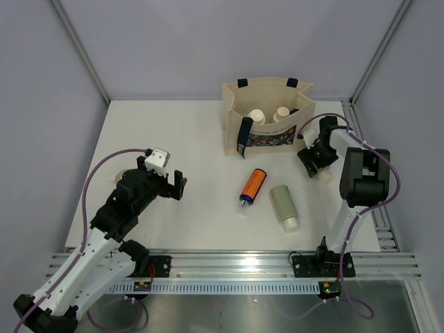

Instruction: Place the personal care products into the canvas bag

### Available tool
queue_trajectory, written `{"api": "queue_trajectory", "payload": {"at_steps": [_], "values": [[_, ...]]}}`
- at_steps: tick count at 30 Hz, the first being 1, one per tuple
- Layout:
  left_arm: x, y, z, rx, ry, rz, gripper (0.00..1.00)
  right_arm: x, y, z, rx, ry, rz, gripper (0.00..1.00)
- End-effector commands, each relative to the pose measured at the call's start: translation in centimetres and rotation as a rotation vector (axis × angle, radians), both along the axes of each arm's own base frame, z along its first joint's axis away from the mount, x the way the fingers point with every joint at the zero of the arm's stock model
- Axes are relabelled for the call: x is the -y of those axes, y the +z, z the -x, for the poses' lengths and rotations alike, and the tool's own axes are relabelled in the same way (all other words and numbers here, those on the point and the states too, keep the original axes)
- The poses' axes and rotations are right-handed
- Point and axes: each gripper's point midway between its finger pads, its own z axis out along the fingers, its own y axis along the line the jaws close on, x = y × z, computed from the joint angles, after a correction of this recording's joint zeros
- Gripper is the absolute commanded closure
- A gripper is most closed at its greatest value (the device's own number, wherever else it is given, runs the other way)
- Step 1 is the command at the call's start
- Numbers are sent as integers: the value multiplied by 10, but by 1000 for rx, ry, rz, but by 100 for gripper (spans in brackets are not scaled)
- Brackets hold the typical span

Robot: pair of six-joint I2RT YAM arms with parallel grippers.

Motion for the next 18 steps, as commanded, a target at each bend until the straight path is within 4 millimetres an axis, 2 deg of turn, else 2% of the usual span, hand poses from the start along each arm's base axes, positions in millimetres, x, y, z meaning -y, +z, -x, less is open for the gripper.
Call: {"api": "queue_trajectory", "payload": {"at_steps": [1,2,5,6,8,9,10,13,18], "values": [[-4,5,-7,30,27,-6,1,-13,0,-1,-28,23,-63,22],[-4,5,-7,29,28,-3,1,-14,2,-1,-27,24,-72,31],[-4,5,-7,27,34,-3,1,-19,6,3,-22,28,-97,44],[-4,4,-7,25,35,-5,1,-21,7,7,-28,31,-106,54],[-4,4,-7,25,35,-5,1,-22,16,11,-12,39,-108,66],[-4,4,-7,26,34,-4,1,-22,15,17,-19,39,-110,84],[-4,4,-7,25,32,-4,1,-23,19,19,-7,41,-116,90],[-4,4,-7,26,31,-3,1,-27,39,30,29,38,-156,96],[-3,4,-7,23,28,-1,1,-38,57,42,41,9,-286,100]]}}
